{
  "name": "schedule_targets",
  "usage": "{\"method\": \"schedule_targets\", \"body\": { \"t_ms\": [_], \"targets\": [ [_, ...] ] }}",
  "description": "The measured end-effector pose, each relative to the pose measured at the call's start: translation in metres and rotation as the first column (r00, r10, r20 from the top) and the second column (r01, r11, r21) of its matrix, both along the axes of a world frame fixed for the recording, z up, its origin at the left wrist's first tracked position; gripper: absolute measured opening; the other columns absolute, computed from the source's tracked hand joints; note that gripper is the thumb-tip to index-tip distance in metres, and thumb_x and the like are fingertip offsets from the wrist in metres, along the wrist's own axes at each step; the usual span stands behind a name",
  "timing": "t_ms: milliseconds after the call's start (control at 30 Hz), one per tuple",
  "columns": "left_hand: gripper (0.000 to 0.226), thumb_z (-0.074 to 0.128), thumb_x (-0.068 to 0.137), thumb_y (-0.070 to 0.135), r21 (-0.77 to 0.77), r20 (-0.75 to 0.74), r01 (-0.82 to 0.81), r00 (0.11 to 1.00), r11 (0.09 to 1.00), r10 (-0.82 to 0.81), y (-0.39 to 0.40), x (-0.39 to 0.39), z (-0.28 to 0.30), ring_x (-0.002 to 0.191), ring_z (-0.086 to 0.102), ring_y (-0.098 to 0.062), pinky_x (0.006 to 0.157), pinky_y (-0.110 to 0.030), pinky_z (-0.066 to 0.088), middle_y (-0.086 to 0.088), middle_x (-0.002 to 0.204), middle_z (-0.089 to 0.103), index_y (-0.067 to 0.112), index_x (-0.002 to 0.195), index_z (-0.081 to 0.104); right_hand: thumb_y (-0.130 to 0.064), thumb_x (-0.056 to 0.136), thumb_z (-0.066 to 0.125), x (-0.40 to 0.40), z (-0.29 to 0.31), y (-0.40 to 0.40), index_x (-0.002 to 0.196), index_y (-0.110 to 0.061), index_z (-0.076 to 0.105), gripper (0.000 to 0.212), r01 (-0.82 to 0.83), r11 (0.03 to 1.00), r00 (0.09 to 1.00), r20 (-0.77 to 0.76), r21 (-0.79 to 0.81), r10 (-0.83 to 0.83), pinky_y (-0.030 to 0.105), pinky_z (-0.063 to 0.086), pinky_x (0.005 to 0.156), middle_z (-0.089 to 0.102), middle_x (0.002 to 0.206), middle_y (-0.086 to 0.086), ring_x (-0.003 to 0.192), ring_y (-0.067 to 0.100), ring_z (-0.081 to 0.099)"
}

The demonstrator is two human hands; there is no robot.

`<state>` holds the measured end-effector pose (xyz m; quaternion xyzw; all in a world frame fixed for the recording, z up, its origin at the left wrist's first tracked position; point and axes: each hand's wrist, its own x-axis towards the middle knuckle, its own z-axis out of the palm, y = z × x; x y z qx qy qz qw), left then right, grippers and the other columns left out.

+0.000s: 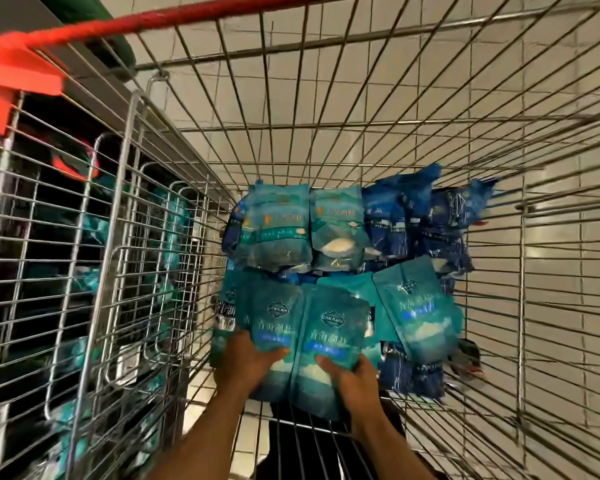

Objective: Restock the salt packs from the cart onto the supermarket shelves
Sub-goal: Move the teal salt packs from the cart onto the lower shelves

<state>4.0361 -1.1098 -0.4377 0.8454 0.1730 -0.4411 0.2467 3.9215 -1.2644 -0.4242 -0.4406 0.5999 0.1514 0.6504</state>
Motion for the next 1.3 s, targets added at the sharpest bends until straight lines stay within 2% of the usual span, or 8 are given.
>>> {"method": "schedule_targets", "body": {
  "t_ms": [133, 333, 567, 900, 1000, 1133, 1200, 1300],
  "targets": [
    [0.023, 0.09, 0.065, 0.034, 0.006, 0.072, -0.02, 0.997, 1.0, 0.02, 0.012, 0.002, -0.002, 0.073, 0.067, -0.02, 0.066, -0.031, 0.055, 0.005, 0.08, 0.069, 0.042, 0.06, 0.068, -0.012, 0.074, 0.085, 0.001, -0.002, 0.004, 0.09, -0.011, 0.075, 0.019, -0.044, 0.997, 0.998, -0.039, -0.062, 0.042, 0.029, 0.057, 0.066, 0.077, 0.087, 0.003, 0.081, 0.02, 0.072],
    [0.03, 0.089, 0.065, 0.019, -0.014, 0.041, -0.164, 0.985, 0.986, 0.165, 0.031, 0.007, -0.008, 0.065, 0.064, -0.009, 0.052, -0.018, 0.043, 0.0, 0.082, 0.07, 0.026, 0.078, 0.064, -0.019, 0.078, 0.083, -0.004, -0.008, 0.002, 0.084, -0.017, 0.074, 0.011, -0.128, 0.987, 0.989, -0.09, -0.1, 0.119, 0.039, 0.058, 0.082, 0.076, 0.085, 0.001, 0.084, 0.022, 0.071],
    [0.029, 0.087, 0.069, 0.023, 0.042, 0.186, -0.028, 0.982, 0.999, 0.02, 0.023, 0.002, 0.0, 0.083, 0.059, -0.025, 0.071, -0.029, 0.048, -0.006, 0.103, 0.052, 0.024, 0.084, 0.063, -0.018, 0.082, 0.079, -0.009, 0.003, 0.002, 0.078, -0.012, 0.072, 0.01, -0.146, 0.966, 0.989, -0.067, -0.213, 0.135, 0.041, 0.059, 0.072, 0.074, 0.078, 0.004, 0.073, 0.02, 0.069],
    [0.034, 0.081, 0.077, 0.012, -0.339, 0.055, -0.196, 0.972, 0.92, 0.227, -0.02, 0.032, 0.107, 0.081, 0.064, -0.011, 0.061, -0.018, 0.049, 0.004, 0.094, 0.067, 0.025, 0.101, 0.061, -0.02, 0.087, 0.076, 0.005, 0.099, -0.043, 0.093, -0.016, 0.069, 0.011, -0.077, 0.982, 0.983, 0.154, -0.172, 0.104, 0.022, 0.055, 0.071, 0.077, 0.088, -0.006, 0.081, 0.006, 0.07],
    [0.034, 0.087, 0.07, 0.015, -0.442, 0.092, -0.227, 0.951, 0.868, 0.296, -0.025, 0.04, 0.158, 0.076, 0.065, -0.004, 0.058, -0.016, 0.05, 0.006, 0.093, 0.071, 0.026, 0.092, 0.064, -0.023, 0.083, 0.08, 0.024, 0.149, -0.055, 0.087, -0.019, 0.058, 0.022, -0.063, 0.984, 0.969, 0.225, -0.164, 0.1, 0.033, 0.049, 0.087, 0.07, 0.09, -0.012, 0.081, 0.002, 0.065],
    [0.048, 0.091, 0.053, 0.027, -0.575, 0.104, -0.248, 0.923, 0.78, 0.37, -0.017, 0.042, 0.237, 0.091, 0.071, -0.026, 0.086, -0.043, 0.056, -0.009, 0.098, 0.076, 0.018, 0.097, 0.072, -0.034, 0.067, 0.088, 0.042, 0.215, -0.06, 0.11, -0.017, 0.066, 0.052, -0.129, 0.979, 0.912, 0.369, -0.158, 0.179, 0.045, 0.051, 0.099, 0.077, 0.1, -0.007, 0.095, 0.011, 0.073],
    [0.03, 0.091, 0.054, 0.016, -0.63, 0.161, -0.247, 0.886, 0.736, 0.436, -0.008, 0.039, 0.275, 0.081, 0.073, -0.021, 0.08, -0.039, 0.057, -0.004, 0.085, 0.078, 0.02, 0.081, 0.077, -0.046, 0.05, 0.094, 0.056, 0.248, -0.057, 0.131, -0.012, 0.059, 0.094, -0.162, 0.973, 0.886, 0.409, -0.161, 0.216, 0.054, 0.046, 0.105, 0.069, 0.126, 0.008, 0.115, 0.026, 0.065],
    [0.024, 0.091, 0.061, 0.009, -0.68, 0.231, -0.273, 0.801, 0.68, 0.552, 0.019, 0.032, 0.335, 0.082, 0.072, -0.022, 0.072, -0.03, 0.059, -0.003, 0.084, 0.078, 0.019, 0.077, 0.077, -0.061, 0.021, 0.096, 0.078, 0.294, -0.042, 0.116, -0.01, 0.069, 0.111, -0.24, 0.948, 0.817, 0.483, -0.209, 0.314, 0.058, 0.051, 0.097, 0.075, 0.109, 0.013, 0.103, 0.032, 0.07]
  ]
}}
